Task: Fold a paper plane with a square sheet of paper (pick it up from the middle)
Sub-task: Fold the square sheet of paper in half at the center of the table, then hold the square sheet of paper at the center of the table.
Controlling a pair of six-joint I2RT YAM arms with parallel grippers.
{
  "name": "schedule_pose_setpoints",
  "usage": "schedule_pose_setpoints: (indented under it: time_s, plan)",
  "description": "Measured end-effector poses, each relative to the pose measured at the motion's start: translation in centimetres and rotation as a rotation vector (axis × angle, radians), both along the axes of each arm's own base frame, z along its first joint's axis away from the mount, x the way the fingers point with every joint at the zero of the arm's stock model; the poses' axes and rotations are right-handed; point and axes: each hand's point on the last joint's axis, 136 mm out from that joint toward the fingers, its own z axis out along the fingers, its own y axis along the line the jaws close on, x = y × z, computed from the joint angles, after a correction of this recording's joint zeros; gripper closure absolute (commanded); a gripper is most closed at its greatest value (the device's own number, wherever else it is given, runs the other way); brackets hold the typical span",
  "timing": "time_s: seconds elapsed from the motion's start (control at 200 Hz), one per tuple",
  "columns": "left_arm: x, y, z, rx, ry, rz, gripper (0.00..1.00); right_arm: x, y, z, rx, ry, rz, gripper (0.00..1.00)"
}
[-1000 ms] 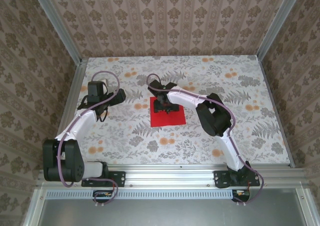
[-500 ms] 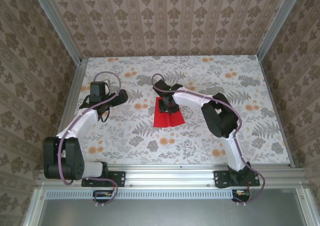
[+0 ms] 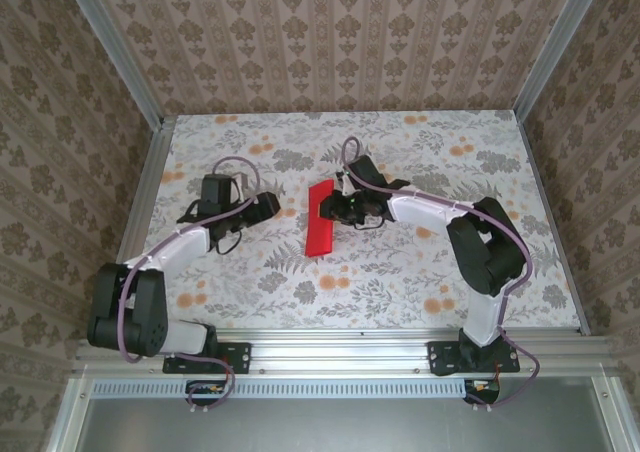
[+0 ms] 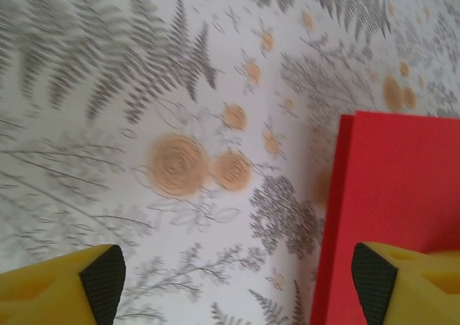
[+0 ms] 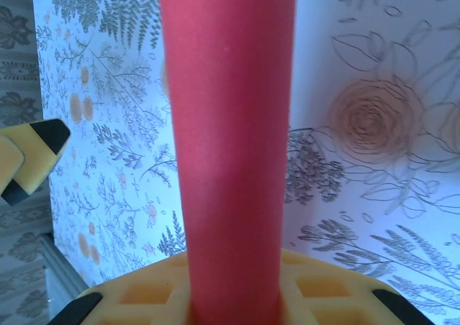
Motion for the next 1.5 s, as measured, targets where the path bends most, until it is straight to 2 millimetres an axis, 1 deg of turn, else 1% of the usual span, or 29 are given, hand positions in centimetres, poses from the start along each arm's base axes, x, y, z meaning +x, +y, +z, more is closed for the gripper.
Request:
schedule_pose_setpoints:
  time_s: [0.09,0.16,0.3,0.42,0.495,0.58,0.72,0.87,1.095,1.21,1.33,1.5]
  plan:
    - [-0.7,-2.0,-1.0,-0.025,0.028,-0.044,0.23,-0.4,-1.2,-1.7,0.021,0.05,-0.013,0.72]
    - [-1.2,-3.3,-1.6,-0.035,0.047,-0.073,0.27,-0.5,-2.0,-2.6,0.029,0.081,-0.026,0.71]
    - [-2.0,-5.5,-3.0,-0.044,0.08,-0.123,0.34,-0.3,-2.7,-3.2,0.037,0.1,-0.032,0.7]
    - [-2.4,-6.7,-4.0,-0.046,0.11,-0.147,0.41,-0.2,-3.0,-3.7,0.029,0.099,-0.025,0.71]
    - [-2.2,-7.2,-4.1,-0.052,0.114,-0.156,0.46,-0.2,-3.3,-4.3,0.02,0.109,-0.026,0.73]
    - [-2.0,-8.0,-3.9,-0.06,0.108,-0.169,0.5,-0.3,-3.6,-5.2,0.006,0.124,-0.025,0.73]
    - [-2.0,-10.0,-3.6,-0.076,0.099,-0.218,0.58,-0.5,-4.1,-6.5,-0.014,0.157,-0.033,0.73]
    - [-2.3,-11.6,-3.6,-0.089,0.107,-0.265,0.66,-0.4,-4.3,-6.5,-0.015,0.159,-0.038,0.73]
    - [-2.8,-13.2,-4.3,-0.103,0.135,-0.315,0.79,-0.4,-4.3,-6.5,-0.016,0.159,-0.038,0.73]
    - [-2.9,-13.9,-4.6,-0.109,0.149,-0.334,0.82,-0.4,-4.3,-6.6,-0.016,0.16,-0.038,0.73]
    - [-2.8,-14.4,-5.1,-0.11,0.165,-0.346,0.83,-0.4,-4.3,-6.6,-0.017,0.161,-0.039,0.72]
    - [-3.1,-14.5,-6.9,-0.087,0.222,-0.347,0.85,-0.4,-4.3,-6.5,-0.015,0.161,-0.038,0.7]
